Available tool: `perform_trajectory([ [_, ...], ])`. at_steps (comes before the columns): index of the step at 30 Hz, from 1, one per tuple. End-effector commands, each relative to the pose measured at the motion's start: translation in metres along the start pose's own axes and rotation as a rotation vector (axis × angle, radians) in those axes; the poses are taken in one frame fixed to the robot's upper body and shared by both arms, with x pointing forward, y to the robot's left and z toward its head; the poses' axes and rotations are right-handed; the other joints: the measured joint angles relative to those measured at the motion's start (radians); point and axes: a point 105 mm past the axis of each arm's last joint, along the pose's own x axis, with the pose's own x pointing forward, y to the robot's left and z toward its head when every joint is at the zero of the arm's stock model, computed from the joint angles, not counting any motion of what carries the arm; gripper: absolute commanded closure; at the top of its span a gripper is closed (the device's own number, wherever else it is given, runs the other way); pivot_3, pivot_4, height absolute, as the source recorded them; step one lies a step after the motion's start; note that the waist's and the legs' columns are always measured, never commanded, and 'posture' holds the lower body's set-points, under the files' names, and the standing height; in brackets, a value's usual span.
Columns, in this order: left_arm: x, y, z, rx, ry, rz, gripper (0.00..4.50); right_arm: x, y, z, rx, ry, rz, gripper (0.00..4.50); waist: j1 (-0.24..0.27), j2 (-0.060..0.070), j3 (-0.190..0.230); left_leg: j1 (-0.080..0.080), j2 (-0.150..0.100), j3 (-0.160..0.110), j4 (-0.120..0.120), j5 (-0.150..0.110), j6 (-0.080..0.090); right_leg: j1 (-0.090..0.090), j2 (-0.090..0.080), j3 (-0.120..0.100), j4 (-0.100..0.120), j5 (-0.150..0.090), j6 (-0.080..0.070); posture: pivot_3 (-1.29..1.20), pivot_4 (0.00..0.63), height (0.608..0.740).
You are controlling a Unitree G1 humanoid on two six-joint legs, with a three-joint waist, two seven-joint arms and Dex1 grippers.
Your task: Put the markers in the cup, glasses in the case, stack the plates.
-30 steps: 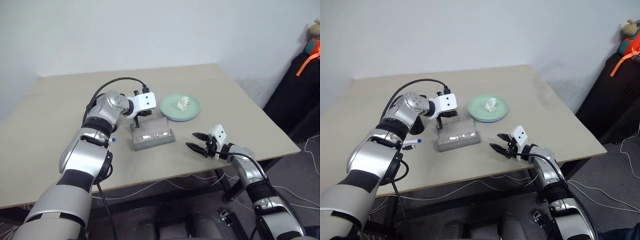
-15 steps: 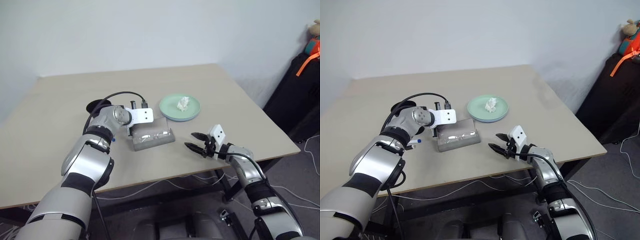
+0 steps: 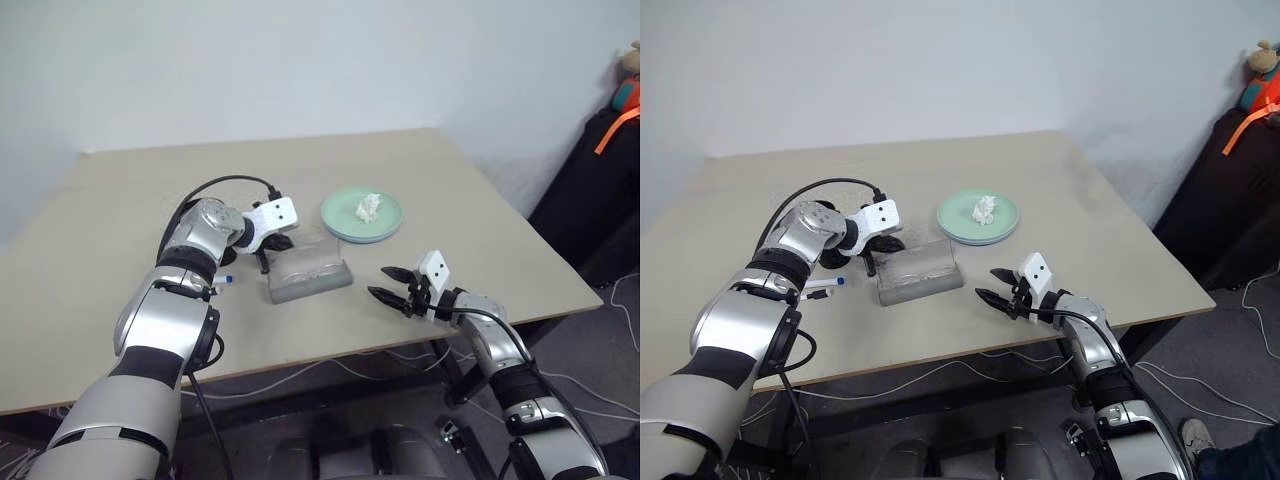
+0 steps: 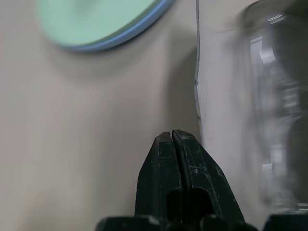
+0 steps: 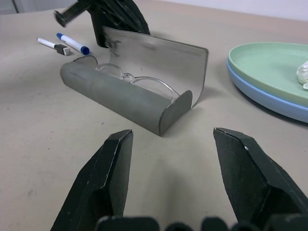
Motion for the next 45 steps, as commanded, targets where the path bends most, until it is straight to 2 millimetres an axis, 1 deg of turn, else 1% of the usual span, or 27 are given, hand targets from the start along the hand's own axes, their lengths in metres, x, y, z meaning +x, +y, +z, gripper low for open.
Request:
perform_trajectory([
  [1,-0.011,-0.007,0.012,0.046,-0.084,-0.091,4.48,0.003,-0.003,0.015,-0.041,-0.038,0.004,1.59,-0.002,0.0,0.0,0.0,0.0,0.0,0.0,0.0,0.0,0.0,0.0,0.0,0.0,0.0,0.0,0.0,0.0,0.74],
  [3,-0.012,-0.019,0.007,0.077,-0.079,-0.168,4.48,0.004,-0.003,0.015,-0.042,-0.038,0.008,1.59,-0.004,0.0,0.0,0.0,0.0,0.0,0.0,0.0,0.0,0.0,0.0,0.0,0.0,0.0,0.0,0.0,0.0,0.74],
  [8,-0.013,-0.036,-0.007,0.126,-0.035,-0.24,4.48,0.004,-0.001,0.016,-0.043,-0.038,0.015,1.59,-0.004,0.0,0.0,0.0,0.0,0.0,0.0,0.0,0.0,0.0,0.0,0.001,0.001,0.0,0.0,0.0,0.0,0.74],
  [11,-0.014,-0.036,-0.01,0.112,-0.028,-0.229,4.48,0.004,-0.001,0.015,-0.042,-0.036,0.018,1.59,-0.003,0.0,0.0,0.001,0.0,0.0,0.001,0.0,0.0,0.001,0.0,0.001,0.001,0.0,0.0,0.0,0.0,0.74],
  [35,-0.014,-0.037,-0.009,0.106,-0.026,-0.223,4.48,0.004,-0.001,0.015,-0.042,-0.036,0.019,1.59,-0.003,0.0,0.0,0.001,0.0,0.0,0.001,0.0,0.0,0.001,0.0,0.001,0.001,0.0,0.0,0.0,0.0,0.74],
  [36,-0.017,-0.034,-0.008,0.103,-0.035,-0.203,4.48,0.004,0.0,0.015,-0.042,-0.035,0.021,1.59,-0.003,0.0,0.0,0.001,0.0,0.0,0.001,0.0,0.0,0.001,0.0,0.001,0.001,0.0,0.0,0.0,0.0,0.74],
  [37,-0.029,-0.029,-0.011,0.107,-0.045,-0.19,4.48,0.004,0.001,0.016,-0.043,-0.036,0.032,1.59,-0.003,0.0,0.0,0.001,0.0,0.0,0.001,0.0,0.0,0.001,0.0,0.001,0.001,0.0,0.0,0.0,0.0,0.74],
  [38,-0.06,-0.024,-0.03,0.093,-0.003,-0.191,4.48,0.004,0.005,0.019,-0.03,-0.046,0.064,1.59,-0.009,-0.001,0.0,0.001,0.0,0.0,0.001,0.0,0.0,0.001,0.0,0.001,0.001,0.0,0.0,0.0,0.0,0.74],
  [39,-0.083,-0.022,-0.043,0.083,0.031,-0.194,4.48,0.004,0.007,0.022,-0.021,-0.053,0.088,1.59,-0.02,-0.001,0.0,0.001,0.001,0.001,0.001,0.0,0.0,-0.001,0.001,0.002,0.002,0.0,0.0,0.0,0.0,0.74],
  [40,-0.097,-0.023,-0.051,0.076,0.056,-0.201,4.48,0.004,0.009,0.023,-0.014,-0.057,0.103,1.59,-0.031,-0.001,0.001,0.001,0.003,0.002,0.001,0.0,-0.001,-0.002,0.003,0.003,0.002,0.0,-0.001,0.0,0.0,0.74],
  [41,-0.104,-0.023,-0.055,0.072,0.067,-0.206,4.48,0.003,0.01,0.024,-0.01,-0.059,0.11,1.59,-0.037,-0.002,0.001,0.002,0.004,0.002,0.0,-0.001,-0.001,-0.003,0.005,0.004,0.002,0.0,-0.001,0.0,0.0,0.74],
  [43,-0.104,-0.026,-0.058,0.065,0.062,-0.201,4.13,0.006,0.011,0.025,-0.009,-0.058,0.119,1.59,-0.027,-0.001,0.0,0.003,0.006,0.0,-0.002,-0.001,-0.002,-0.002,0.008,0.005,0.001,0.0,-0.001,0.0,0.0,0.74],
  [45,-0.102,-0.027,-0.058,0.062,0.05,-0.198,4.13,0.007,0.011,0.025,-0.009,-0.057,0.124,1.59,-0.008,0.0,-0.001,0.005,0.005,0.001,-0.003,-0.002,-0.003,0.0,0.008,0.005,0.001,-0.002,-0.003,0.0,0.0,0.74],
])
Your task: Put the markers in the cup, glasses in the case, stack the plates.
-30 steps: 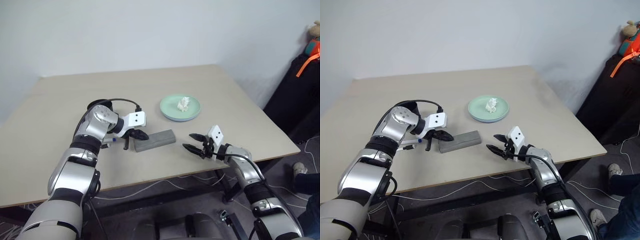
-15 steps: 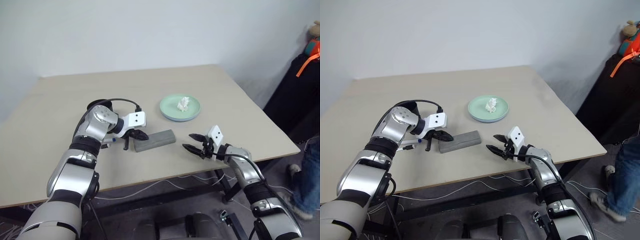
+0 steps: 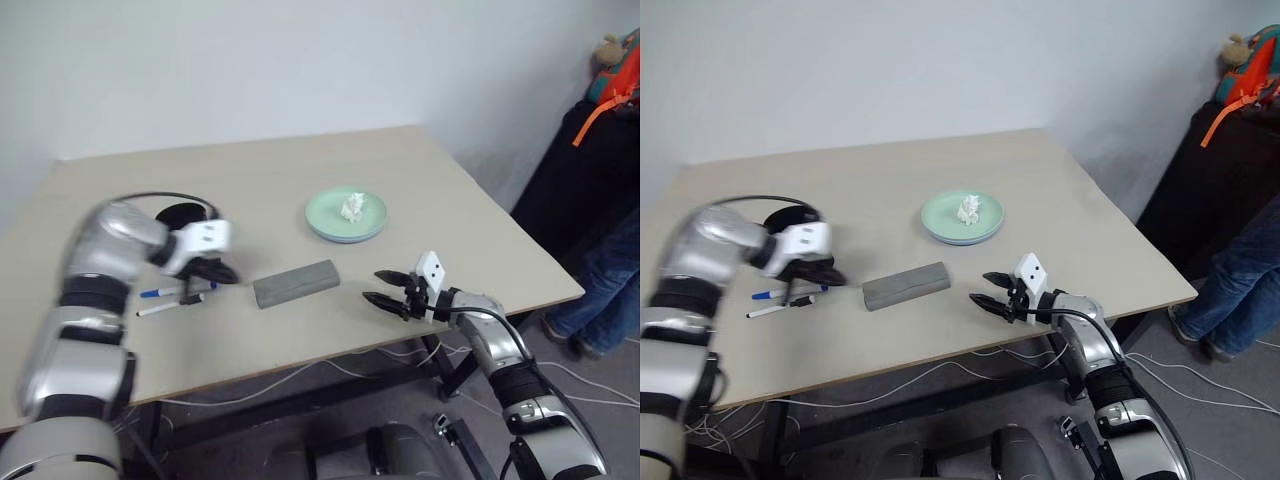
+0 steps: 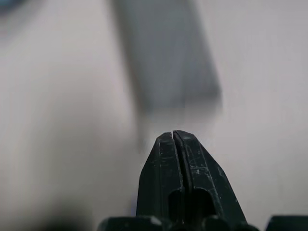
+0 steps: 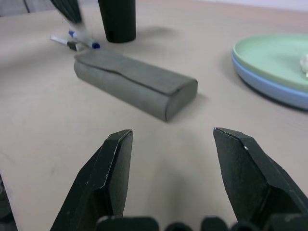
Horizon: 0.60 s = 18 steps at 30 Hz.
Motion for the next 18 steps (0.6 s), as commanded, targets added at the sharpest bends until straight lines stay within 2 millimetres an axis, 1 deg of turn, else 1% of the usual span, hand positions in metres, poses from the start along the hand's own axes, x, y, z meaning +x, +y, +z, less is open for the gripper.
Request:
perform_trajectory([
  [1,0.012,-0.003,0.014,0.049,-0.059,-0.026,4.13,0.008,0.004,0.023,-0.036,-0.071,0.036,1.59,0.019,0.0,0.0,0.0,0.0,0.0,0.0,0.0,0.0,0.001,0.0,0.0,0.0,0.0,0.0,0.0,0.0,0.74],
  [5,0.013,-0.004,0.014,0.05,-0.057,-0.028,4.13,0.008,0.004,0.023,-0.034,-0.073,0.034,1.59,0.019,-0.001,0.0,-0.005,0.0,0.0,0.006,-0.001,-0.002,0.0,0.0,0.002,0.0,0.0,0.0,0.0,0.0,0.74],
  [8,0.012,-0.004,0.005,0.052,-0.001,-0.027,4.13,0.008,0.004,0.023,-0.033,-0.074,0.032,1.59,0.018,-0.002,0.0,-0.007,-0.001,0.001,0.009,-0.001,-0.001,-0.001,0.0,0.003,0.0,0.0,0.0,0.0,0.0,0.74],
  [10,0.012,-0.005,-0.005,0.044,0.056,-0.033,4.13,0.008,0.004,0.023,-0.032,-0.074,0.03,1.59,0.018,-0.002,0.0,-0.007,0.0,0.001,0.008,-0.001,-0.001,-0.002,0.001,0.004,0.001,0.0,0.0,0.0,0.0,0.74],
  [13,0.011,-0.005,-0.011,0.019,0.089,-0.046,3.57,0.01,0.003,0.023,-0.032,-0.074,0.029,1.59,0.018,-0.002,0.0,-0.006,0.0,0.0,0.006,-0.001,-0.001,-0.002,0.003,0.004,0.001,0.0,0.0,0.0,0.0,0.74],
  [17,0.005,-0.005,-0.021,-0.002,0.141,-0.06,2.23,0.01,0.003,0.023,-0.032,-0.073,0.029,1.59,0.018,-0.002,0.0,-0.006,0.0,0.001,0.005,0.0,0.0,-0.003,0.003,0.005,0.001,0.0,0.0,0.0,0.0,0.74],
  [18,0.004,-0.005,-0.023,0.001,0.154,-0.059,1.96,0.01,0.003,0.023,-0.031,-0.072,0.03,1.59,0.018,-0.002,0.0,-0.006,0.0,0.001,0.006,0.0,0.0,-0.003,0.003,0.005,0.001,0.0,0.0,0.0,0.0,0.74],
])
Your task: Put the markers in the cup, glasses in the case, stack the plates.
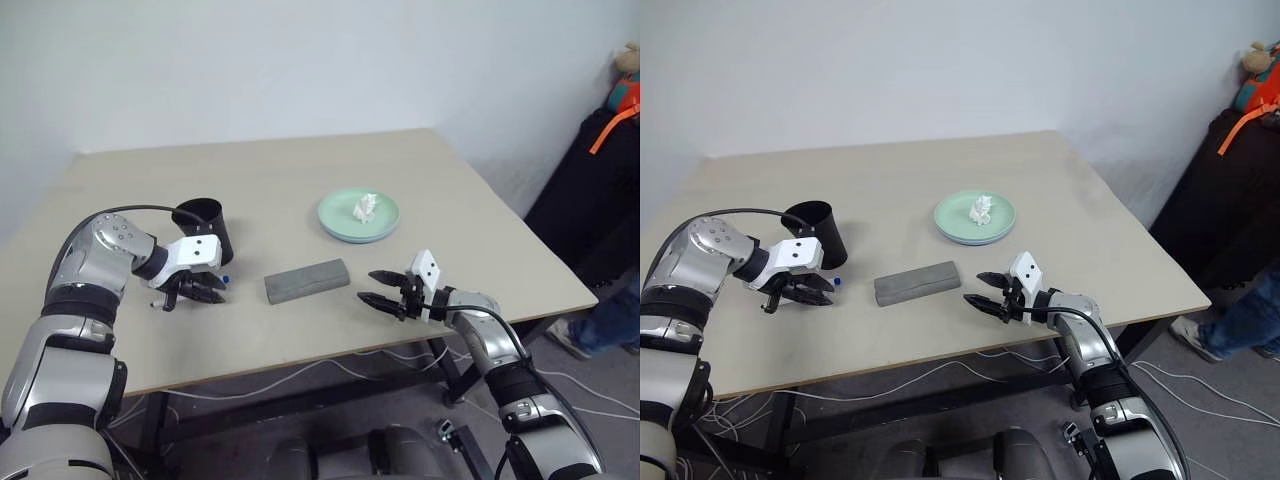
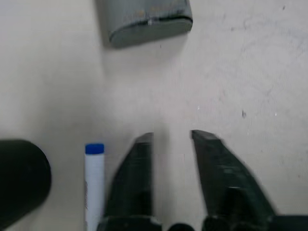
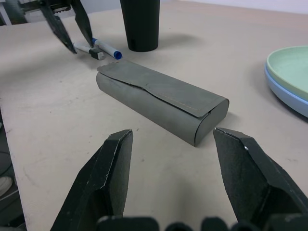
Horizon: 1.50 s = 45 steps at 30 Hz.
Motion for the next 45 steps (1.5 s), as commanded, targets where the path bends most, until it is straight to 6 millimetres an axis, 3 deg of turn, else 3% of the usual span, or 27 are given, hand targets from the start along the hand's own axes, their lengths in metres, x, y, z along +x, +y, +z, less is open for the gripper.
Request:
perform_trajectory([
  [1,-0.019,0.007,-0.005,0.029,0.064,0.038,1.62,0.0,-0.005,0.017,-0.039,-0.048,-0.007,1.59,0.0,0.0,0.0,0.0,0.0,0.0,0.0,0.0,0.0,0.0,0.0,0.0,0.0,0.0,0.0,0.0,0.0,0.74],
  [3,-0.024,0.007,-0.011,0.027,0.098,0.032,0.99,0.0,-0.005,0.016,-0.037,-0.044,-0.006,1.59,0.0,0.0,0.0,0.0,0.0,0.0,0.0,0.0,0.0,0.0,0.0,0.001,0.0,0.0,0.0,0.0,0.0,0.74],
  [13,-0.027,0.004,-0.036,-0.034,0.218,0.011,0.99,0.003,-0.006,0.015,-0.035,-0.041,-0.002,1.59,0.0,0.0,0.0,0.0,0.0,0.001,0.0,0.0,0.0,0.0,0.0,0.001,0.0,0.0,0.0,0.0,0.0,0.74],
  [25,-0.004,0.015,-0.03,-0.056,0.238,0.051,0.99,0.002,-0.005,0.013,-0.031,-0.032,-0.007,1.59,0.0,-0.001,0.0,-0.001,0.0,0.0,0.0,0.0,-0.001,-0.001,0.0,0.001,0.0,0.0,0.0,0.0,0.0,0.74],
  [40,0.01,-0.005,-0.033,-0.184,0.222,-0.106,0.99,0.0,-0.005,0.011,-0.03,-0.031,-0.026,1.59,0.0,0.0,0.0,0.0,-0.001,0.001,0.0,0.0,0.0,0.0,0.0,0.002,0.0,0.0,0.0,0.0,0.0,0.74],
  [43,0.008,-0.006,-0.033,-0.192,0.216,-0.117,1.48,0.0,-0.005,0.011,-0.03,-0.03,-0.026,1.59,0.0,0.0,0.0,0.0,-0.001,0.001,0.0,0.0,0.0,0.0,0.0,0.002,0.0,0.0,0.0,0.0,0.0,0.74],
  [45,0.008,-0.007,-0.033,-0.203,0.209,-0.118,2.11,0.001,-0.005,0.011,-0.03,-0.03,-0.024,1.59,-0.001,0.0,0.0,0.0,-0.001,0.001,0.0,0.0,0.0,0.0,0.0,0.002,0.0,0.0,0.0,0.0,0.0,0.74],
])
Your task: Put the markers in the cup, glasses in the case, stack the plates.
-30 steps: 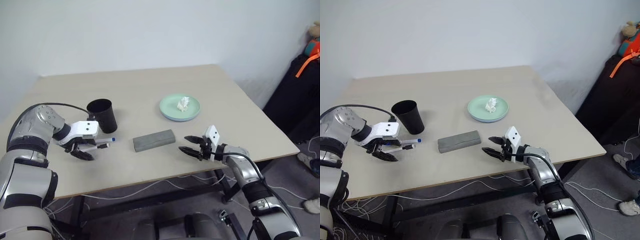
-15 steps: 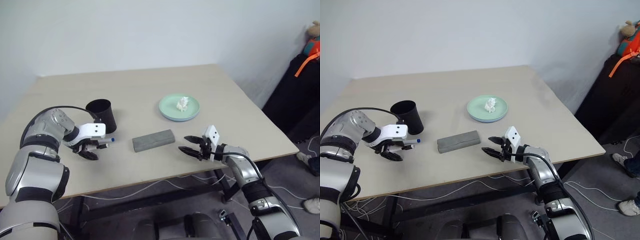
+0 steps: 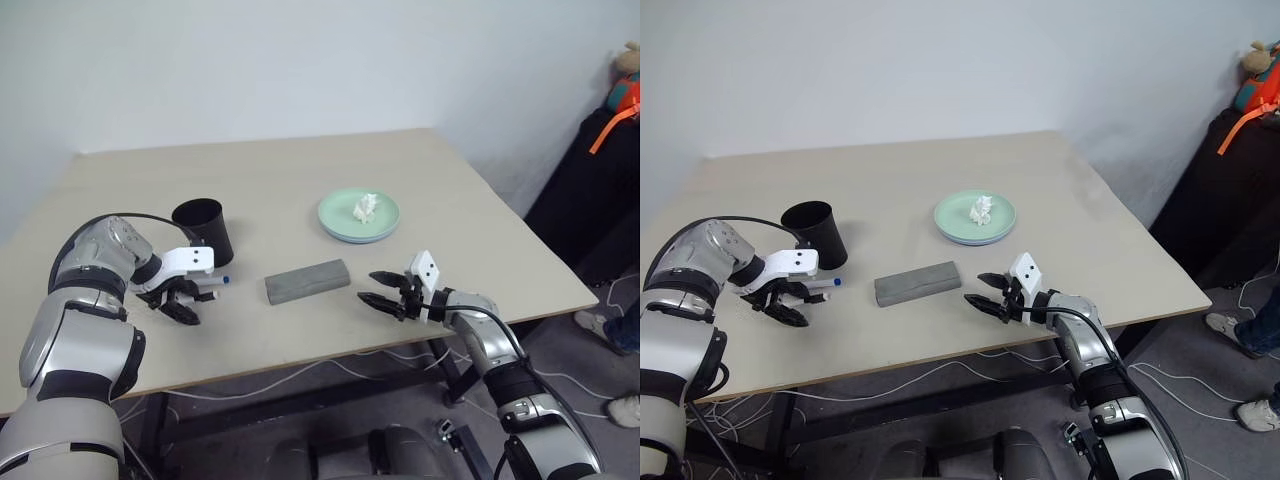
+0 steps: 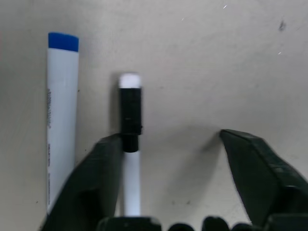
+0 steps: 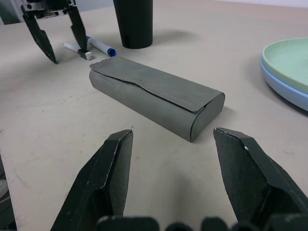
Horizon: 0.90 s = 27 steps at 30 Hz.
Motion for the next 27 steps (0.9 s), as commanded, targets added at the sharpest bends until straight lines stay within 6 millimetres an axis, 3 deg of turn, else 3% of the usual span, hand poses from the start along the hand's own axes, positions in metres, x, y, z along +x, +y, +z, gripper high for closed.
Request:
perform_trajectory([
  [1,0.001,-0.005,0.0,-0.018,-0.016,-0.042,2.42,0.001,-0.003,0.016,-0.048,-0.041,-0.001,1.59,0.0,0.0,0.0,0.0,0.0,0.0,0.0,0.0,0.0,0.0,0.0,0.0,0.0,0.0,0.0,0.0,0.0,0.74],
  [7,0.001,-0.006,-0.001,-0.024,-0.024,-0.049,4.45,0.003,-0.003,0.018,-0.05,-0.043,0.005,1.59,0.0,0.0,0.0,0.0,0.0,0.0,0.0,0.0,0.0,0.0,0.0,0.0,0.0,0.0,0.0,0.0,0.0,0.74],
  [12,0.001,-0.007,-0.002,-0.027,-0.041,-0.052,4.45,0.004,-0.003,0.018,-0.051,-0.042,0.008,1.59,0.0,0.0,0.0,0.0,0.0,0.0,0.0,0.0,0.0,0.0,0.0,0.0,0.0,0.0,0.0,0.0,0.0,0.74],
  [15,-0.005,-0.003,0.008,0.022,-0.106,-0.015,4.45,0.003,-0.003,0.017,-0.051,-0.042,0.005,1.59,0.0,0.0,0.0,0.0,0.0,0.0,0.0,0.0,0.0,0.0,0.0,0.0,0.0,0.0,0.0,0.0,0.0,0.74],
  [21,-0.032,0.005,0.053,0.077,-0.407,0.038,4.45,0.0,-0.002,0.014,-0.047,-0.036,0.002,1.59,0.001,-0.001,0.0,-0.002,0.0,-0.001,0.001,0.0,0.0,0.0,0.0,-0.001,0.0,0.0,0.0,0.0,0.0,0.74],
  [27,-0.084,0.012,0.114,0.097,-0.841,0.145,4.45,0.0,0.0,0.013,-0.044,-0.031,0.012,1.59,0.0,-0.002,0.0,-0.004,0.0,-0.002,0.003,0.0,0.0,-0.001,0.0,-0.001,0.001,0.0,0.0,0.0,0.0,0.74],
])
